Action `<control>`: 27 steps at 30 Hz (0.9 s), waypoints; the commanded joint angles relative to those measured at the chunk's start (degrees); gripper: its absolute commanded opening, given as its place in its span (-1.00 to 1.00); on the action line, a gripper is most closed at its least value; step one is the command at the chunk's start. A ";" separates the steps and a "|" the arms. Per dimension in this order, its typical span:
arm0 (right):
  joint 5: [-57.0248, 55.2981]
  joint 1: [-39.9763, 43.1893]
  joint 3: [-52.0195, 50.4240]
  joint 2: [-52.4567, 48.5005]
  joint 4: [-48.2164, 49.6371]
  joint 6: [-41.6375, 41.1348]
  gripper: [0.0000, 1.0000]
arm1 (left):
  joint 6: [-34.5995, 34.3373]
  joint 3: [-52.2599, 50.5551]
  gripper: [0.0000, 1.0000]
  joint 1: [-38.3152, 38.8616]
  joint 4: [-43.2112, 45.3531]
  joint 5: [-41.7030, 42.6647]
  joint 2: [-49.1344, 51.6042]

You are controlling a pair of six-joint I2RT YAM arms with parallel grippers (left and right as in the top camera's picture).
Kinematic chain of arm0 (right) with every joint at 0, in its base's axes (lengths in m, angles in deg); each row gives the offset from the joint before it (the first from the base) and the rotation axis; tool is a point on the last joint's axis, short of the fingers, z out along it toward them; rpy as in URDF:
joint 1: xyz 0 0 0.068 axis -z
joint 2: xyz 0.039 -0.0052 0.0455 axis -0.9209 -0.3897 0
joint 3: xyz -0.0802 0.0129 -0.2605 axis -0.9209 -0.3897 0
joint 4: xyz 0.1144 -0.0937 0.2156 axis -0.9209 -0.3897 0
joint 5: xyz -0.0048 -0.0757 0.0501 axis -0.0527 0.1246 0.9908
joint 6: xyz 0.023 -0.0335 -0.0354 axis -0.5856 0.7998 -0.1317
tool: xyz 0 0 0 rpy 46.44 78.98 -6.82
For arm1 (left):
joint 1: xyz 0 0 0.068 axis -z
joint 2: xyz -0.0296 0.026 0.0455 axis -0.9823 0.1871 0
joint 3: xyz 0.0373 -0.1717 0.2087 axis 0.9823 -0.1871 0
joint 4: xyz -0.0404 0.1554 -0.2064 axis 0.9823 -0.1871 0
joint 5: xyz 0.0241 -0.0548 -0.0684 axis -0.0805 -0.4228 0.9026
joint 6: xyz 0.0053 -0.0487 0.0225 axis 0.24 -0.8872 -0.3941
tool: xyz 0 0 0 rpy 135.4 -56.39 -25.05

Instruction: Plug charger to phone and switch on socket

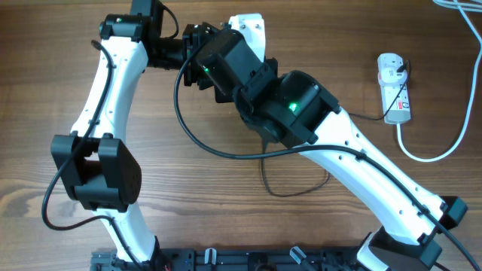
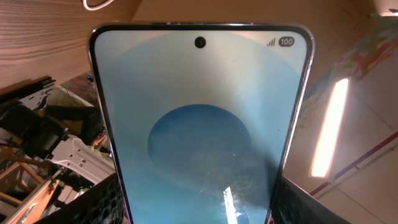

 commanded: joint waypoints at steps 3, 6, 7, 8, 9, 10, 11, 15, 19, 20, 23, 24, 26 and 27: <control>-1.64 -0.11 1.03 -0.74 0.37 0.17 -0.61 | -0.33 0.02 0.39 -0.04 0.20 1.81 -1.51; -1.62 -0.11 1.03 -0.74 0.61 0.04 -0.76 | -0.31 0.02 0.39 -0.04 0.20 1.81 -1.51; -1.36 -0.13 1.03 -0.74 0.74 0.02 -0.80 | -0.33 0.02 0.39 -0.04 0.20 1.81 -1.51; -1.16 -0.13 1.03 -0.74 0.79 -0.11 -0.83 | -0.33 0.02 0.39 -0.04 0.22 1.84 -1.51; -1.14 -0.13 1.03 -0.74 0.74 -0.70 -0.88 | -0.31 0.02 0.39 -0.04 0.22 1.81 -1.51; -1.16 -0.11 1.03 -0.74 0.70 -1.33 -0.91 | -0.31 0.02 0.39 -0.04 0.22 1.81 -1.51; -1.14 -0.11 1.03 -0.74 0.70 -1.46 -0.91 | -0.31 0.02 0.40 -0.04 0.22 1.81 -1.51; -1.22 -0.11 1.03 -0.70 0.70 -5.25 -0.91 | -0.31 0.02 0.85 -0.04 0.24 1.81 -1.51; -1.86 0.87 1.03 0.13 0.00 -14.86 -0.91 | -0.31 0.02 1.00 -0.04 0.24 1.79 -1.51; -1.86 1.27 1.03 0.44 -0.28 -17.84 -0.92 | -0.31 0.02 1.00 -0.04 0.24 1.79 -1.51; -1.84 3.21 1.03 2.21 -1.97 -31.95 -0.91 | -0.31 0.02 1.00 -0.04 0.24 1.77 -1.51; -1.81 3.74 1.03 2.82 -2.40 -36.68 -0.92 | -0.31 0.02 1.00 -0.04 0.24 1.77 -1.51; -1.11 4.28 1.03 3.96 -2.78 -44.83 -0.92 | -0.31 0.02 0.98 -0.04 0.24 1.77 -1.51; -0.46 4.31 1.03 4.39 -2.67 -48.04 -0.92 | -0.31 0.02 0.94 -0.04 0.24 1.79 -1.51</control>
